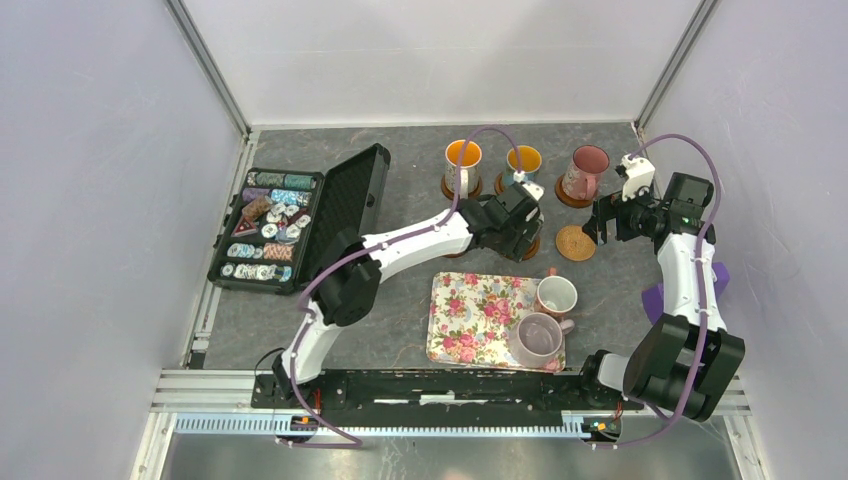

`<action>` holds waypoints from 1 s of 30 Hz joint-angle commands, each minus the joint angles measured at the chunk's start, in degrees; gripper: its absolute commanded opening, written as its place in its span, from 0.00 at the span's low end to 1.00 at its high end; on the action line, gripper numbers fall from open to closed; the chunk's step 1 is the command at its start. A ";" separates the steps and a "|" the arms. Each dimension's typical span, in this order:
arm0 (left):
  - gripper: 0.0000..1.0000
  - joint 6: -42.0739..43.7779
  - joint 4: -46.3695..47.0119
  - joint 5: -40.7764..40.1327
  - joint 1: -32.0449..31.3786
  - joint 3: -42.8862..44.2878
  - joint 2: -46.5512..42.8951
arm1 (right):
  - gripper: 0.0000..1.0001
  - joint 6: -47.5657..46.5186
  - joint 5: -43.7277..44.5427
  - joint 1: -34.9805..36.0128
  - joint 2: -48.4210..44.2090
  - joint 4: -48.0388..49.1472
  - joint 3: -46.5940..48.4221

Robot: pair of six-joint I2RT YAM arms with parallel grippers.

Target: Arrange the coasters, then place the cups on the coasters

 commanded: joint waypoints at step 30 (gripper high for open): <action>0.53 8.55 15.37 -5.35 2.87 -19.36 -14.18 | 0.98 0.51 -2.38 -0.33 0.83 0.18 1.27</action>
